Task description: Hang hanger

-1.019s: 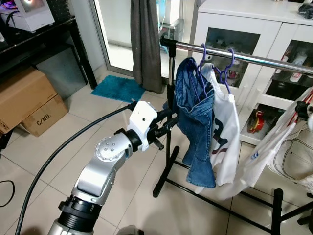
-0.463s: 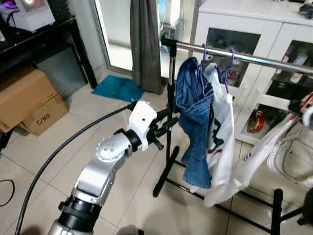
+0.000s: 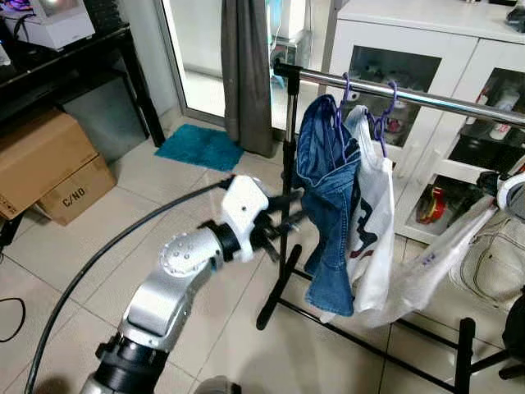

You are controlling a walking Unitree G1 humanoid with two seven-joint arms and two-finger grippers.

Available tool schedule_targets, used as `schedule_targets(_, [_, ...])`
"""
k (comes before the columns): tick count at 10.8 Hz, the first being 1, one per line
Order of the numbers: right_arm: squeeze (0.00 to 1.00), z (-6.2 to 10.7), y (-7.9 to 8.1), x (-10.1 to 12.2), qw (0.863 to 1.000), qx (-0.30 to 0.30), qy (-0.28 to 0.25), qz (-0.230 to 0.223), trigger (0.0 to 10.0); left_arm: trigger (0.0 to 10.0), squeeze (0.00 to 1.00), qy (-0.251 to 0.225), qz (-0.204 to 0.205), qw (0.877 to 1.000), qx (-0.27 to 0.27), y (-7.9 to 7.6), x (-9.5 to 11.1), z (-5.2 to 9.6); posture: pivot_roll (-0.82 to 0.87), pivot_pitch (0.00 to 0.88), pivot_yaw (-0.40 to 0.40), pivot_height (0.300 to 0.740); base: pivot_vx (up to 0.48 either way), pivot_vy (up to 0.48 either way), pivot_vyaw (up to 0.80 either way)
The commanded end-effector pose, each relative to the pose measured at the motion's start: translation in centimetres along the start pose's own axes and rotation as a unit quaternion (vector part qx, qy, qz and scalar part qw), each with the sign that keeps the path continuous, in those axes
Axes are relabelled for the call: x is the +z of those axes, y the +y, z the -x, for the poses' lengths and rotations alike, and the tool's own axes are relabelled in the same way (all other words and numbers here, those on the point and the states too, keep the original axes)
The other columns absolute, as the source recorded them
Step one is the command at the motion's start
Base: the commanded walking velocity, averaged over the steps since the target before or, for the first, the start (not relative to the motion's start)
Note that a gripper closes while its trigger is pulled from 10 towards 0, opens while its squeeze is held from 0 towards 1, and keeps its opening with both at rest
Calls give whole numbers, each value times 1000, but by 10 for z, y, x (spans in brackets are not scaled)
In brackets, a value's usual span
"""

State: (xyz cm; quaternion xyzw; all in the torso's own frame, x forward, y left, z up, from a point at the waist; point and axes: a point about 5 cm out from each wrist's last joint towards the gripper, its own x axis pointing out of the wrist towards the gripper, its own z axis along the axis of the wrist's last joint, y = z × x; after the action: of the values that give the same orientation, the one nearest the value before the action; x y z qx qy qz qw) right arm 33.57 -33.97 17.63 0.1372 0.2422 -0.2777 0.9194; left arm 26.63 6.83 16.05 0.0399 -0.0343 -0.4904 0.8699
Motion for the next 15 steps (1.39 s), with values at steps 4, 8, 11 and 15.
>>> schedule_targets(4, [0, 2, -3, 11, 1000, -12, -19, 1, 0, 10000, 0, 3, -3, 1000, -9, 1, 1, 3, 79, 0, 30, 740, 0, 0, 0])
schedule_targets(8, [0, 2, -5, 10, 1000, -15, -18, 7, 0, 10000, 0, 7, -5, 1000, -8, 0, -1, 4, 80, 0, 27, 740, 0, 0, 0])
schedule_targets(11, [0, 1, -6, 12, 1000, -18, -24, 10, 0, 10000, 0, 8, -6, 1000, -6, 1, -1, 3, 80, 0, 27, 740, 0, 0, 0])
schedule_targets(15, [0, 0, -5, 13, 999, -11, -36, 25, 0, 10000, 0, 10, -8, 1000, -4, 2, -1, 3, 80, 0, 26, 740, 0, 0, 0])
